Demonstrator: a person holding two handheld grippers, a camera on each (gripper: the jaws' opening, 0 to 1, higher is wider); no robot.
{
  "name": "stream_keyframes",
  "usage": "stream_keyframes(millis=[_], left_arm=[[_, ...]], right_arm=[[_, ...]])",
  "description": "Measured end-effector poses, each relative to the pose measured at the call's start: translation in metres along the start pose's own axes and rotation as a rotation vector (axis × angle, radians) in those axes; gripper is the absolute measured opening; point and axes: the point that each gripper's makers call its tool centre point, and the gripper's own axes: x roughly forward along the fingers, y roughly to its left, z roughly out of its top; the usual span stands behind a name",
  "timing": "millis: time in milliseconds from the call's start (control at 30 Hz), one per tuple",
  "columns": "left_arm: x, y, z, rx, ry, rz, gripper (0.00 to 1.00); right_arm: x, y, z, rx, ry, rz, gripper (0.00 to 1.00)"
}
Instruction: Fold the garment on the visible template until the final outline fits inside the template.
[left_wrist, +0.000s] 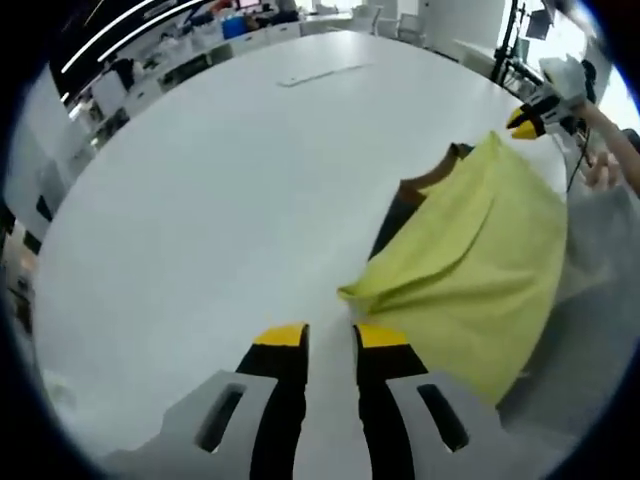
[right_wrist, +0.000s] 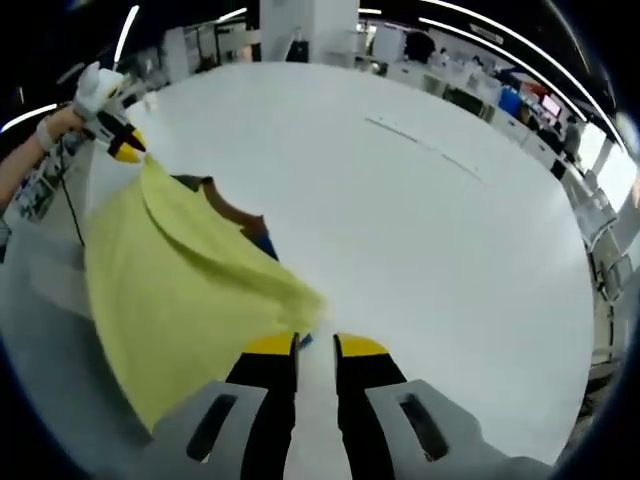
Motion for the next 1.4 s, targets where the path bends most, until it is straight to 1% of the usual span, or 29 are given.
stream_keyframes(millis=[167, 267, 400, 500, 733, 833, 1000, 1167, 1400], left_arm=[[0.003, -0.003, 0.003, -0.022, -0.018, -0.018, 0.14], [0.005, -0.002, 0.002, -0.015, -0.006, -0.013, 0.14], [0.007, -0.005, 0.002, -0.028, -0.011, -0.035, 0.14], [0.01, -0.005, 0.003, -0.04, -0.017, -0.041, 0.14], [0.016, -0.006, 0.004, -0.063, -0.022, -0.059, 0.13], [0.017, -0.007, 0.009, -0.104, -0.046, -0.087, 0.12], [0.022, -0.005, 0.009, -0.11, -0.039, -0.09, 0.12], [0.023, -0.01, 0.016, -0.13, -0.067, -0.124, 0.11], [0.031, -0.014, 0.02, -0.162, -0.076, -0.16, 0.1]], right_arm=[[0.009, 0.002, 0.004, 0.02, -0.011, 0.024, 0.16], [0.012, 0.002, 0.005, 0.021, -0.01, 0.029, 0.17], [0.015, 0.003, 0.01, 0.05, -0.029, 0.052, 0.17], [0.019, 0.002, 0.008, 0.052, -0.026, 0.051, 0.17], [0.025, 0.004, 0.004, 0.094, -0.029, 0.077, 0.15], [0.025, 0.004, 0.004, 0.103, -0.031, 0.082, 0.15], [0.027, 0.005, 0.002, 0.11, -0.023, 0.093, 0.13], [0.027, 0.005, 0.004, 0.128, -0.033, 0.103, 0.11], [0.032, 0.007, 0.003, 0.134, -0.023, 0.114, 0.08]])
